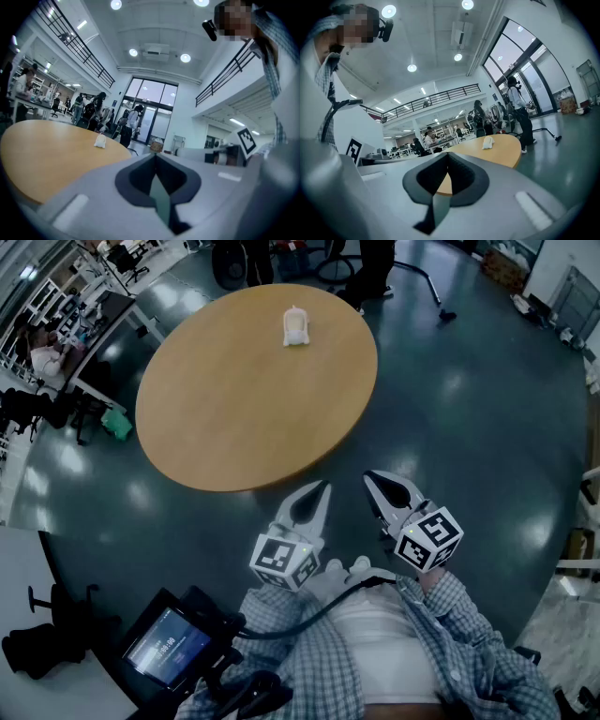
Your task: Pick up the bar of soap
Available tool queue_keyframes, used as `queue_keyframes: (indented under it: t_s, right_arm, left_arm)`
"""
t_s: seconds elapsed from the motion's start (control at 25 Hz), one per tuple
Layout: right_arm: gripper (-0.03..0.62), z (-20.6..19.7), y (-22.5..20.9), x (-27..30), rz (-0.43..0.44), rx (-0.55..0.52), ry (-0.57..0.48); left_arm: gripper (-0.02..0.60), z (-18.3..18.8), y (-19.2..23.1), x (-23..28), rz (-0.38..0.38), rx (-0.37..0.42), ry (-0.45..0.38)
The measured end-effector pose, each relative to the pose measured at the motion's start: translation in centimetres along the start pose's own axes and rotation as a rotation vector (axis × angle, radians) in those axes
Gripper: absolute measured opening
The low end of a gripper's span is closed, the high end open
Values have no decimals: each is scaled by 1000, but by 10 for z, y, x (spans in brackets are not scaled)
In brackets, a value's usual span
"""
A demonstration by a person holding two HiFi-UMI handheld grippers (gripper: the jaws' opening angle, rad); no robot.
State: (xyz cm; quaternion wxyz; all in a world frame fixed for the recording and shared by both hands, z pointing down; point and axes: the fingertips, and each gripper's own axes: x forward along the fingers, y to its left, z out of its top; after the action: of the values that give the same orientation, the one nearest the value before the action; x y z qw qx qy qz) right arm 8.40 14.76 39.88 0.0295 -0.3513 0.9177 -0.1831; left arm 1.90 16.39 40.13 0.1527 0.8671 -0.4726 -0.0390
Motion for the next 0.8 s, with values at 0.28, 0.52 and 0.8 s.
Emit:
queue_keyframes:
  t_s: [0.28, 0.52, 0.8]
  right_arm:
    - [5, -2, -5, -3, 4, -6, 2]
    - [5, -5, -15, -11, 4, -3, 3]
    - [5, -2, -22, -16, -3, 8, -4]
  left_arm:
    - [-2, -3, -3, 5, 0, 5, 0]
    - [-2, -10, -10, 12, 3, 5, 1]
    - [-2, -11, -15, 17, 4, 7, 3]
